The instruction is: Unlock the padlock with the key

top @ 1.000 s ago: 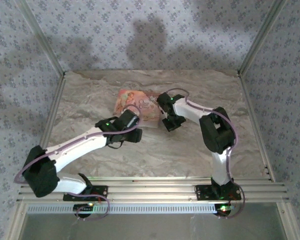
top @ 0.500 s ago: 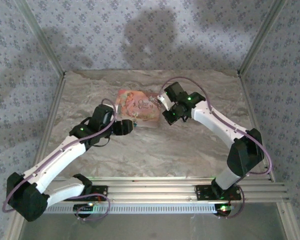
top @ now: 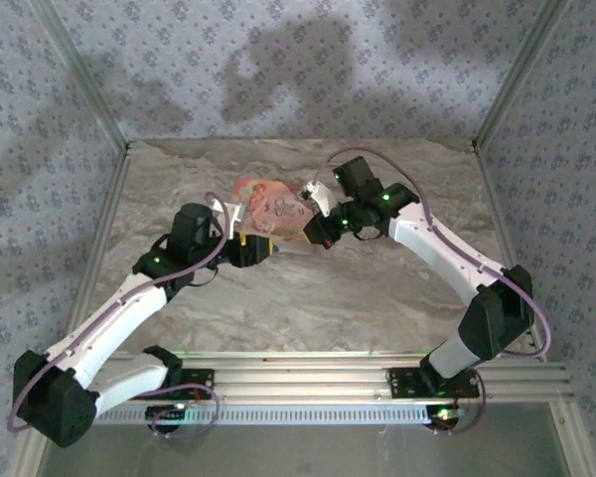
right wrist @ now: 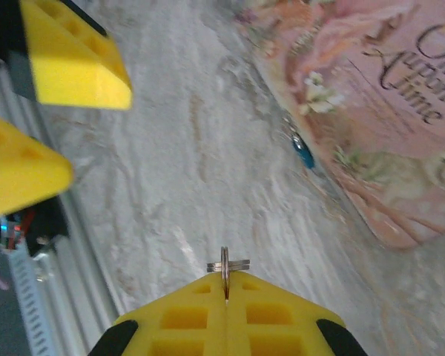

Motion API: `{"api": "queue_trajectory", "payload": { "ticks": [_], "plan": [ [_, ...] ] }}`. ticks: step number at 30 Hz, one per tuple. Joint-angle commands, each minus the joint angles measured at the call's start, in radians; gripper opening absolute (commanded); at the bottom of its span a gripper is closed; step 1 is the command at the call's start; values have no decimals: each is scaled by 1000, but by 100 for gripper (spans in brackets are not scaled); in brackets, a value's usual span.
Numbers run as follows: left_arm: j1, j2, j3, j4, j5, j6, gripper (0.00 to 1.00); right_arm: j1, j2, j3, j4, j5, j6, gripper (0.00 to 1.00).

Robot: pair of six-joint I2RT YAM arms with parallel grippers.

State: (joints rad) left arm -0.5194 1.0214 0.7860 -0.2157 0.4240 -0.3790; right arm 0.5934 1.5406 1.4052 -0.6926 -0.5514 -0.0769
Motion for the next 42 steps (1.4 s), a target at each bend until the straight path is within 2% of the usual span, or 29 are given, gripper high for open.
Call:
{"api": "queue_trajectory", "payload": {
  "ticks": [1,6,14,21,28,32,37,42],
  "plan": [
    [-21,-52,-54,163,69,200,60,-16,-7,32,51,-120,77,0],
    [-92,-70,-129,300,-60,422,59,-16,17,67,16,-136,106,0],
    [-131,27,-138,485,-98,589,54,-15,8,56,-13,-197,129,0],
    [-145,114,-98,554,-47,619,52,-18,-7,20,-17,-247,131,0],
    [-154,125,-96,585,-36,634,47,-21,-13,1,2,-259,137,0],
    [-156,124,-94,588,-31,642,41,-26,-16,-18,25,-270,152,0],
    [-156,133,-92,592,-23,648,39,-29,-18,-31,66,-286,175,0],
    [-156,144,-80,553,-25,682,32,-31,-23,-32,70,-281,183,0]
  ]
}}
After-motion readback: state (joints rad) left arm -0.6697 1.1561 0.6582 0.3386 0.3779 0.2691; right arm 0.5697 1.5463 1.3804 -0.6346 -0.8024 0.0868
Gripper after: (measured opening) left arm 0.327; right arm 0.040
